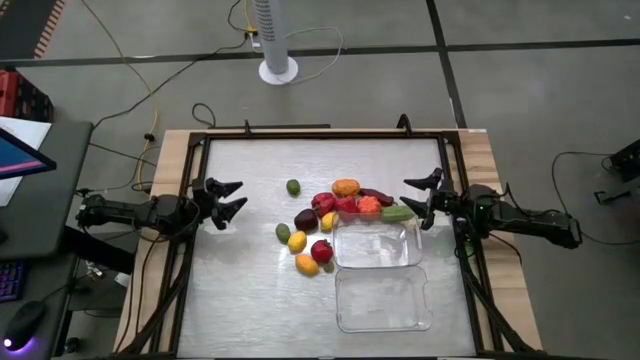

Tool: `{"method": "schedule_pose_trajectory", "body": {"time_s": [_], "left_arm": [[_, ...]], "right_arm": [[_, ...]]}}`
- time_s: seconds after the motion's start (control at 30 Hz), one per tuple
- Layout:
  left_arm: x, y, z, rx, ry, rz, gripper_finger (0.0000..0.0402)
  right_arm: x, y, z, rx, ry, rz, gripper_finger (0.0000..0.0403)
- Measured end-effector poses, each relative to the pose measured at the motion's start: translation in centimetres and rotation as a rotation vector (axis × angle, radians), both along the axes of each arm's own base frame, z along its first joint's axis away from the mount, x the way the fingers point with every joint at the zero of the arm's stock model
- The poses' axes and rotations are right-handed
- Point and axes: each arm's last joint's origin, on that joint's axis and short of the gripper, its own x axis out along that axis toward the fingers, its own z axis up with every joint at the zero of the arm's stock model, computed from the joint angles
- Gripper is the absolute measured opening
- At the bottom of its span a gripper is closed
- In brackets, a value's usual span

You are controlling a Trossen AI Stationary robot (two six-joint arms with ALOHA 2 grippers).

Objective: Sort produce into baskets
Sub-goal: Put the potato into the top transparent bin

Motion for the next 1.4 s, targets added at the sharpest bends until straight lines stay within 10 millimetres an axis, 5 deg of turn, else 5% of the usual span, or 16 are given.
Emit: {"method": "schedule_pose_trajectory", "body": {"time_s": [0.37,0.57,0.93,1.17,1.4], "left_arm": [[-0.1,0.1,0.3,-0.057,-0.053,0.036,0.0368],[-0.2,0.2,0.6,0.119,0.004,0.086,0.0368],[-0.3,-0.4,2.2,0.367,-0.06,-0.109,0.0368],[0.0,-0.3,2.9,0.386,0.026,-0.076,0.0368],[2.0,0.0,6.0,0.322,0.17,-0.073,0.0349]], "right_arm": [[0.1,0.2,0.0,0.217,-0.064,0.098,0.0295],[0.1,0.2,0.0,0.251,-0.049,0.096,0.0295],[0.4,-0.4,3.0,0.062,0.032,-0.012,0.0295],[3.2,-2.0,3.4,0.12,0.303,-0.121,0.0295],[7.9,-3.2,6.5,0.167,0.469,-0.112,0.0295]]}}
